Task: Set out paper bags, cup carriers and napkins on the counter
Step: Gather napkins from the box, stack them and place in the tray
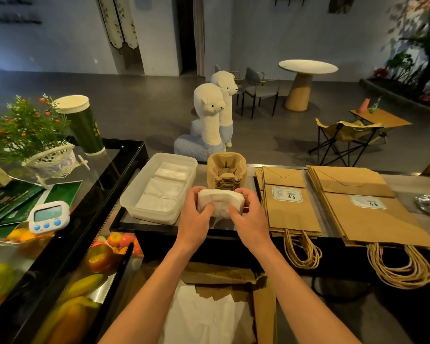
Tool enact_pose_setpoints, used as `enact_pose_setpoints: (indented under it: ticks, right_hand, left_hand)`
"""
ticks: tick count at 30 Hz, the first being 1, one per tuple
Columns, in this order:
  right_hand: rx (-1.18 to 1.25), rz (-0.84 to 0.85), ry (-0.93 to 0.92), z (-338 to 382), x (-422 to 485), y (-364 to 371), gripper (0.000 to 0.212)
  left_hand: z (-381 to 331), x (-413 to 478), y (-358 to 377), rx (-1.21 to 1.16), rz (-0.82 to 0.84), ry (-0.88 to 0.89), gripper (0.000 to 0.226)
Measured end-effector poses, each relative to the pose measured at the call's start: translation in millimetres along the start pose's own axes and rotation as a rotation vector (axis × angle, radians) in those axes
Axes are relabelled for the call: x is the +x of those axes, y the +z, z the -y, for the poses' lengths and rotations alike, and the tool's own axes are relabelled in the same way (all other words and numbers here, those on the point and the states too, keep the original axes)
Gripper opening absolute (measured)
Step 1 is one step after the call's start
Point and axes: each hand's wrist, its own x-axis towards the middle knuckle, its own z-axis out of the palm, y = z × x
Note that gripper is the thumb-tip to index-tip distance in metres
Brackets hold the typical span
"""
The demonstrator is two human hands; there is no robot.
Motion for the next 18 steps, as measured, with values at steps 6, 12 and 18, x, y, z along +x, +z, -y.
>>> enact_pose_setpoints:
  ticks: [6,12,18]
  right_hand:
    - [0.104,0.042,0.053,38,5,24,0.049]
    - [0.116,0.118,0.168,65,31,60,0.047]
    - [0.126,0.162,0.227,79,57,94,0.051]
  left_hand:
    - [-15,13,-43,0.016,-0.083,0.002,0.041]
    - [-21,43,-95,0.049,-0.077,-0.133,0.047]
    - [-32,74,-135,0.092,-0.049,-0.139,0.041]
